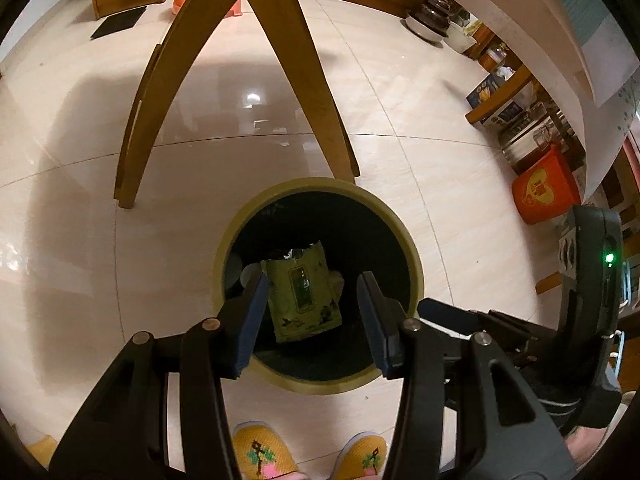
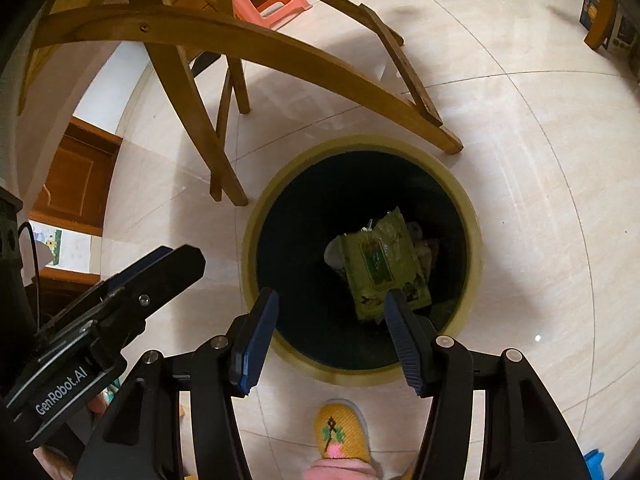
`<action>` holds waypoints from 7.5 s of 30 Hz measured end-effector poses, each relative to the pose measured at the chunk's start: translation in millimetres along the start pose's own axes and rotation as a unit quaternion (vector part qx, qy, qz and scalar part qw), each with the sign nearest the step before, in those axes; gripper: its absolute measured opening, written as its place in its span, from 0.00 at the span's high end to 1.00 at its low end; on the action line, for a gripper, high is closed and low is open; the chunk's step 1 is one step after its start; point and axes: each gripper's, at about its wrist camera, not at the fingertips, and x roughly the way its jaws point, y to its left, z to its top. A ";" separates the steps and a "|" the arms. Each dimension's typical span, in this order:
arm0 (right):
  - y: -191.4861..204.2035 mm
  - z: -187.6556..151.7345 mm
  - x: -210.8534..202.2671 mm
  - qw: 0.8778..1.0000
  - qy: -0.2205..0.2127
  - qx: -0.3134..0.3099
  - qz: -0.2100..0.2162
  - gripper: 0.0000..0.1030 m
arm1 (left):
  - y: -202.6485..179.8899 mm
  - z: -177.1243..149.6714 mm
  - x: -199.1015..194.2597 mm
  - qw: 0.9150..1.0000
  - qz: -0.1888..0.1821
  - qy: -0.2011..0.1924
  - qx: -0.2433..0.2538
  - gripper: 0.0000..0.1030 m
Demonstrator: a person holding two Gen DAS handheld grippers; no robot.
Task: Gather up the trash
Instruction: 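Raise both tools back toward the table, then grasp the blue yogurt carton with the left tool while the right tool grasps the red box, then carry the blue carton and red box toward the black bin, then hold both items over the black bin and open both tools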
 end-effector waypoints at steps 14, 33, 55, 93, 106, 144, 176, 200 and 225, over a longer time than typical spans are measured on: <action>66.3 5.3 -159.9 0.999 -0.028 0.009 0.027 0.45 | -26.4 27.7 -150.3 1.000 0.000 -0.019 -0.005 0.58; 189.2 25.8 -424.9 0.989 -0.128 -0.044 0.053 0.45 | -97.4 111.1 -424.6 0.993 -0.015 -0.099 0.061 0.58; 224.6 141.2 -449.7 0.980 -0.185 -0.057 0.053 0.45 | -55.9 254.7 -475.5 0.987 0.042 -0.138 0.073 0.52; 126.7 513.4 -320.6 0.967 -0.070 -0.234 0.072 0.46 | 23.4 505.7 -182.1 0.986 0.138 0.066 -0.068 0.35; 147.0 559.4 -317.4 0.920 -0.098 -0.379 0.004 0.42 | -10.3 512.7 -164.7 0.980 0.150 0.078 -0.109 0.65; 139.9 465.2 -328.0 0.972 -0.012 -0.214 0.097 0.78 | -85.5 482.2 -222.5 0.985 0.048 0.009 -0.166 0.65; 213.6 67.4 -452.1 0.989 -0.107 -0.096 0.045 0.79 | -76.6 183.4 -439.4 0.998 -0.022 -0.056 0.031 0.65; 18.0 39.9 -228.9 0.990 -0.007 0.116 0.079 0.78 | -92.7 70.8 -266.7 0.997 0.071 0.015 -0.016 0.65; -26.0 50.0 -83.1 0.983 0.021 0.177 0.049 0.62 | -47.2 56.1 -74.2 0.994 0.093 0.049 -0.031 0.33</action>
